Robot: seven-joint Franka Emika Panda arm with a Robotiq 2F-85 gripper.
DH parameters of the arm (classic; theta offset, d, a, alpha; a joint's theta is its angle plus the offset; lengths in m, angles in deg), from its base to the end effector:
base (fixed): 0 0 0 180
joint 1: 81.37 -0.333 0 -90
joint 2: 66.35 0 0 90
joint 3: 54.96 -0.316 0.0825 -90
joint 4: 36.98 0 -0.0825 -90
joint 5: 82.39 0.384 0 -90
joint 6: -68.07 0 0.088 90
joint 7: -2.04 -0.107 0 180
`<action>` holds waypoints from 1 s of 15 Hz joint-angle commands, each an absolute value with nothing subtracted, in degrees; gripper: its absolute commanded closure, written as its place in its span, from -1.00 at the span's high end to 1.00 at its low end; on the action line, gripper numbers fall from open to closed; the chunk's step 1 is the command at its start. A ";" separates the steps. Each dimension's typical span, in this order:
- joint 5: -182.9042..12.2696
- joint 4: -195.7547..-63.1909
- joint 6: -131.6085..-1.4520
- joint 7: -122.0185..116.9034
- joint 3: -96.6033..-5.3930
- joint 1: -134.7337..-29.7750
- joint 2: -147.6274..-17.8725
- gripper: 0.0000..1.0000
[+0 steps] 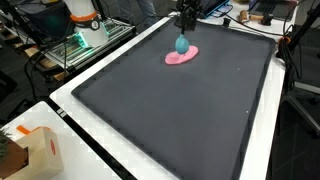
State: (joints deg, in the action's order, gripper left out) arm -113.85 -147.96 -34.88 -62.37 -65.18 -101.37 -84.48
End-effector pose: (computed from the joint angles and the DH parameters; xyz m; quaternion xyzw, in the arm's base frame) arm 0.5131 0.2439 0.3045 0.9386 -0.1629 0.0149 0.3038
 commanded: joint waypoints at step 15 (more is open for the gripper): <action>-120.07 -143.71 -28.73 -68.51 -62.64 -102.72 -90.86 -0.30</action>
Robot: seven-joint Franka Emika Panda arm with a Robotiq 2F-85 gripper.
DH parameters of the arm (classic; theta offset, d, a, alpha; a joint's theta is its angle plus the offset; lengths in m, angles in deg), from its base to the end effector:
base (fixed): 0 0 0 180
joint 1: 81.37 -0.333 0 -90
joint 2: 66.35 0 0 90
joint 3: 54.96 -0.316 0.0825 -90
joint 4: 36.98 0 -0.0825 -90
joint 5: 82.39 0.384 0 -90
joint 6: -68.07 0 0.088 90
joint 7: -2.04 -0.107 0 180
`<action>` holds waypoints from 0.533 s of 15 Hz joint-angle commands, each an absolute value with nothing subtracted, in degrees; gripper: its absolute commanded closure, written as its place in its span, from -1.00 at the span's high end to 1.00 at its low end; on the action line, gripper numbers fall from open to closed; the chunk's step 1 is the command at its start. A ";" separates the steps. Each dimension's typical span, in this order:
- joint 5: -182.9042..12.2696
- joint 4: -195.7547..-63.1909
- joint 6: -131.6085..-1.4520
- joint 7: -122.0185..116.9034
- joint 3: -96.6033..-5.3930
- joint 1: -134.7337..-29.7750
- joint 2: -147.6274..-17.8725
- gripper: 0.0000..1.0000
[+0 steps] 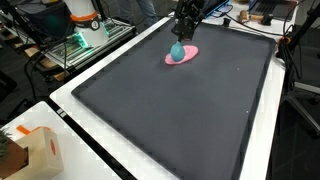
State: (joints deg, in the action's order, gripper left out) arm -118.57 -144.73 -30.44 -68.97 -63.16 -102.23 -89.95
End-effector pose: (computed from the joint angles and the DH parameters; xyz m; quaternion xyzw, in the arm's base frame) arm 0.5284 0.2271 0.2727 0.9072 -0.2059 0.0247 0.3661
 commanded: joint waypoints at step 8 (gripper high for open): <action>-119.88 -145.09 -30.34 -61.19 -62.69 -101.69 -89.47 -0.30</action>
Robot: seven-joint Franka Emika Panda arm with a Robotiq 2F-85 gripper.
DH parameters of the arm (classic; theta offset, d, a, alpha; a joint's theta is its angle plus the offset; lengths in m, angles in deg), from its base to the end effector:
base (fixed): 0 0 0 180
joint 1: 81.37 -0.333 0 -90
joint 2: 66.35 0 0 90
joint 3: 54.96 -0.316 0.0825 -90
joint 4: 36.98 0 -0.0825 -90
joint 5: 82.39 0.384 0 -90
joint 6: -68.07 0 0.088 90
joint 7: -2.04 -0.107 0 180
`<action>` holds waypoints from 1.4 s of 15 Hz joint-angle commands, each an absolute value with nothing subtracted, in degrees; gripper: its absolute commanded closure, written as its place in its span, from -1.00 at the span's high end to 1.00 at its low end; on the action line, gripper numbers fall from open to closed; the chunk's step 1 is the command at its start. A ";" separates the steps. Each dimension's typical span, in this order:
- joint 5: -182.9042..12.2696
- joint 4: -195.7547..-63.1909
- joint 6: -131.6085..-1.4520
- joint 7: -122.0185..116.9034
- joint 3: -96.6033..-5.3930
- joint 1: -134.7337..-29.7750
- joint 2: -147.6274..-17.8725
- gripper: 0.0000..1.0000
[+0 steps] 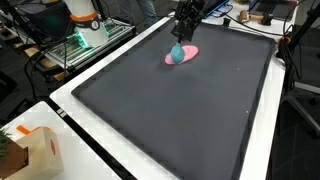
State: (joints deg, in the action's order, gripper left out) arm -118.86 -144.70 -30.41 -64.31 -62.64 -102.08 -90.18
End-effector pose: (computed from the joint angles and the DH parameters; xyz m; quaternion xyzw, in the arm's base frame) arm 0.5312 0.2207 0.2707 0.9126 -0.1723 0.0090 0.3706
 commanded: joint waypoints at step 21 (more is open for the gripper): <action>-105.52 -155.71 -47.86 -26.27 -62.53 -92.95 -73.12 -0.30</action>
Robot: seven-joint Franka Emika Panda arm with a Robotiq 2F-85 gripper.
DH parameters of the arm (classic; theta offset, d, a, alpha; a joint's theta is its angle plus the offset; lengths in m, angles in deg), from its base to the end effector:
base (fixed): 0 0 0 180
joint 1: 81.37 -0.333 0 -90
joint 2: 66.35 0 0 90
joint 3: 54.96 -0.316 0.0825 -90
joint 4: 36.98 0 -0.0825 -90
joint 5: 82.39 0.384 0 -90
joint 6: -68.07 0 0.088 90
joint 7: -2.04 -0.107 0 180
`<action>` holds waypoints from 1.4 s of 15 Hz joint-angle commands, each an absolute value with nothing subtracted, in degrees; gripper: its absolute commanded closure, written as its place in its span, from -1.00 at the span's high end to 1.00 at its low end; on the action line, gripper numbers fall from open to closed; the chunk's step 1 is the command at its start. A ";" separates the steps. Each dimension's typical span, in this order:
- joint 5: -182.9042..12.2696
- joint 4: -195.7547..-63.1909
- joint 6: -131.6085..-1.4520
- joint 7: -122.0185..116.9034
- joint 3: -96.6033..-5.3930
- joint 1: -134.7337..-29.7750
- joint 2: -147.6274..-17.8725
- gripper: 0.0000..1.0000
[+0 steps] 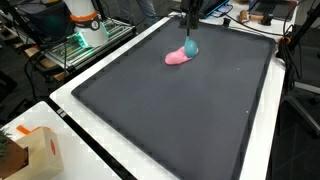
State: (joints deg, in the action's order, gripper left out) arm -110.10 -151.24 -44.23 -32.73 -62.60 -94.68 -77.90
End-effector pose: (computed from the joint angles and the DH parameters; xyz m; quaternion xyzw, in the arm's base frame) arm 0.5427 0.1730 0.3500 0.9741 -0.0009 -0.0073 0.2260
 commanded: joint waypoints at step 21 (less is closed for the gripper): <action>-82.82 -160.03 -48.96 5.49 -60.45 -87.25 -64.93 0.20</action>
